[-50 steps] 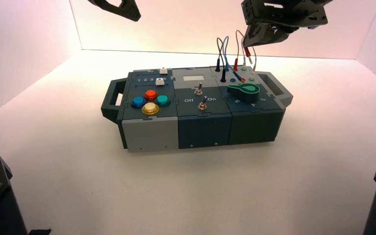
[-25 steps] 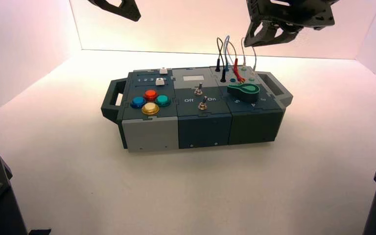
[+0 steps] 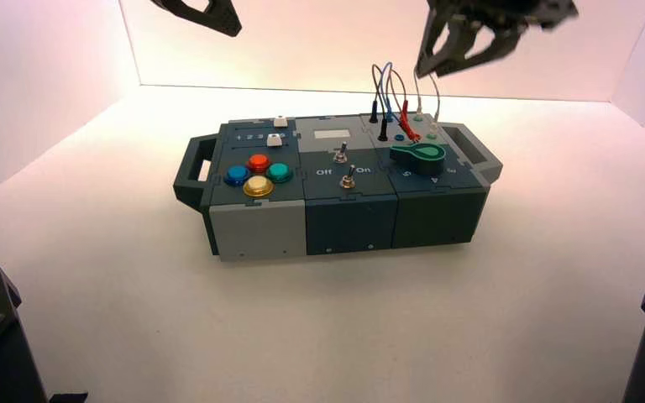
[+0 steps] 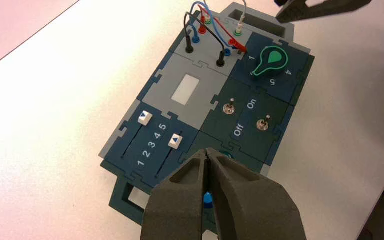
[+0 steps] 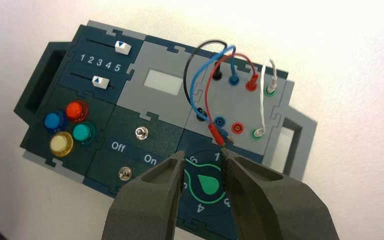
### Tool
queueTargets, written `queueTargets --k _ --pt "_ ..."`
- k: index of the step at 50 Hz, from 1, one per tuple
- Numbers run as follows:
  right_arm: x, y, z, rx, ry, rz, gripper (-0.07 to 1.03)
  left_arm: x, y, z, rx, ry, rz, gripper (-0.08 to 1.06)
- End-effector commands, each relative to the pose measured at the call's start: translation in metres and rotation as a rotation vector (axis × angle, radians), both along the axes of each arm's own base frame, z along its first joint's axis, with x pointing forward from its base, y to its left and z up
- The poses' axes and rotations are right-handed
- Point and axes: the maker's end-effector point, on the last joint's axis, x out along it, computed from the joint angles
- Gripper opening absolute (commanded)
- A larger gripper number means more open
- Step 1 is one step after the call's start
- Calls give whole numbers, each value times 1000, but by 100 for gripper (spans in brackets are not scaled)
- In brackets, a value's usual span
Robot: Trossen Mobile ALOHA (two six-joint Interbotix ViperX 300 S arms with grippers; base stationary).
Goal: Insert the red wire.
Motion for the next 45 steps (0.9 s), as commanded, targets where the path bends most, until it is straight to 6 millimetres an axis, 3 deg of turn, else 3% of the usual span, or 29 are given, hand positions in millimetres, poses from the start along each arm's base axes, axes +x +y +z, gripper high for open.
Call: queueTargets --k 1,17,45 --pt "10 3 23 -29 -13 26 39 2 -1 7 -7 -24 -3 -3" --pt "11 -3 37 -148 58 67 39 2 -1 7 -9 -26 -1 -3" --pt "12 -3 23 -240 170 131 39 5 0 11 -15 -50 12 -3"
